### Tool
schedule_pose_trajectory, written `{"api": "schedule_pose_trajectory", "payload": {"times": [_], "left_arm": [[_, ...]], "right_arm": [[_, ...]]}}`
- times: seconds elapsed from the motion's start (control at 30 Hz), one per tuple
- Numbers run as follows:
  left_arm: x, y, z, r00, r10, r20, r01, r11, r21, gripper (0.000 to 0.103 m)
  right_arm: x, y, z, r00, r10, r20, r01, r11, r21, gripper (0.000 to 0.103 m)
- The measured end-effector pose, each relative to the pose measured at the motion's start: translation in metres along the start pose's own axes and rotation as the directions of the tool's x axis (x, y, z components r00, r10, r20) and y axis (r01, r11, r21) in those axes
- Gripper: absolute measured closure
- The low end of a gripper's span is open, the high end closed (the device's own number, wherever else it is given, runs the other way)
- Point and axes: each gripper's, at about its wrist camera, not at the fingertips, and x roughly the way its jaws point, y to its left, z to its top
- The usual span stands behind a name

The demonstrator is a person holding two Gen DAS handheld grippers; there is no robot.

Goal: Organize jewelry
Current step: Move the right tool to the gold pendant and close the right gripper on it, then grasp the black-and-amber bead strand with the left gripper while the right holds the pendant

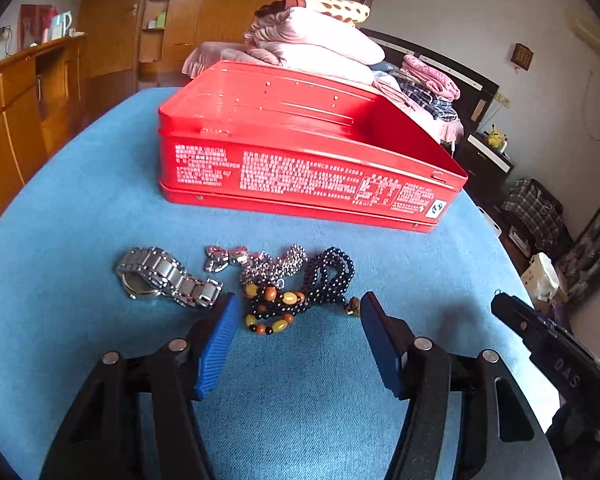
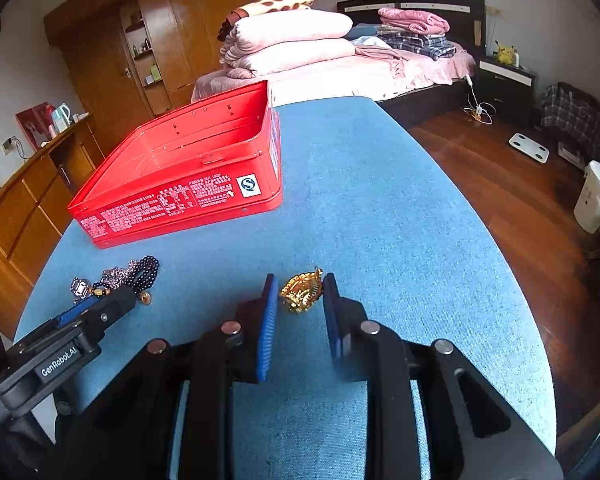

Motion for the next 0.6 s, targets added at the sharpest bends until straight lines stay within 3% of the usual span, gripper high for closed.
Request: {"api": "schedule_pose_trajectory", "payload": {"times": [0.13,0.2,0.23,0.27,0.6], "left_arm": [[0.003,-0.004,0.002,1.000,0.010,-0.018,-0.010,1.000,0.012,0.045],[0.004,-0.006,0.004,0.999,0.027,-0.022,-0.026,1.000,0.015,0.054],[0.004,-0.006,0.004,1.000,0.020,-0.024,-0.019,1.000,0.018,0.067],[0.005,-0.006,0.004,1.000,0.007,-0.029,-0.007,1.000,0.021,0.073],[-0.011,-0.003,-0.002,0.999,-0.042,0.016,0.041,0.998,0.049,0.083]], "right_arm": [[0.001,0.001,-0.001,1.000,0.005,-0.005,-0.005,1.000,-0.001,0.081],[0.001,0.003,-0.001,1.000,0.006,-0.004,-0.006,1.000,-0.005,0.081],[0.001,0.003,-0.001,1.000,0.006,-0.003,-0.006,1.000,-0.006,0.081],[0.001,0.004,-0.001,1.000,0.004,-0.003,-0.004,1.000,-0.008,0.081],[0.003,0.010,-0.002,1.000,-0.006,0.000,0.006,1.000,-0.031,0.081]]}}
